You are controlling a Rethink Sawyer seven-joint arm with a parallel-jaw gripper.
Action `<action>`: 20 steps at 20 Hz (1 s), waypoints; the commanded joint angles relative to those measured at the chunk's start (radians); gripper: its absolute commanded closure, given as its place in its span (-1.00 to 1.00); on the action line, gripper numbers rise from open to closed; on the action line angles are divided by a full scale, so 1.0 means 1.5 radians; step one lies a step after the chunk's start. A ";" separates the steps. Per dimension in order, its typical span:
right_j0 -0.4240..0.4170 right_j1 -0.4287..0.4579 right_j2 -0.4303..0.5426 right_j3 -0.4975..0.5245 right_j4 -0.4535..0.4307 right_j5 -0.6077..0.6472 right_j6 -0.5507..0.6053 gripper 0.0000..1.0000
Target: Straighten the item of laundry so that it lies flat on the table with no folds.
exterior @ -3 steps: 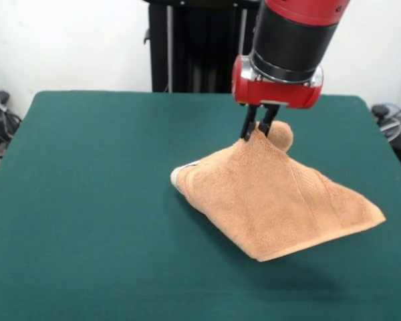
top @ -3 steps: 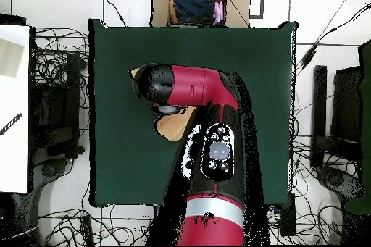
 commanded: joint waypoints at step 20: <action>-0.035 -0.029 0.101 0.055 0.005 0.014 -0.003 1.00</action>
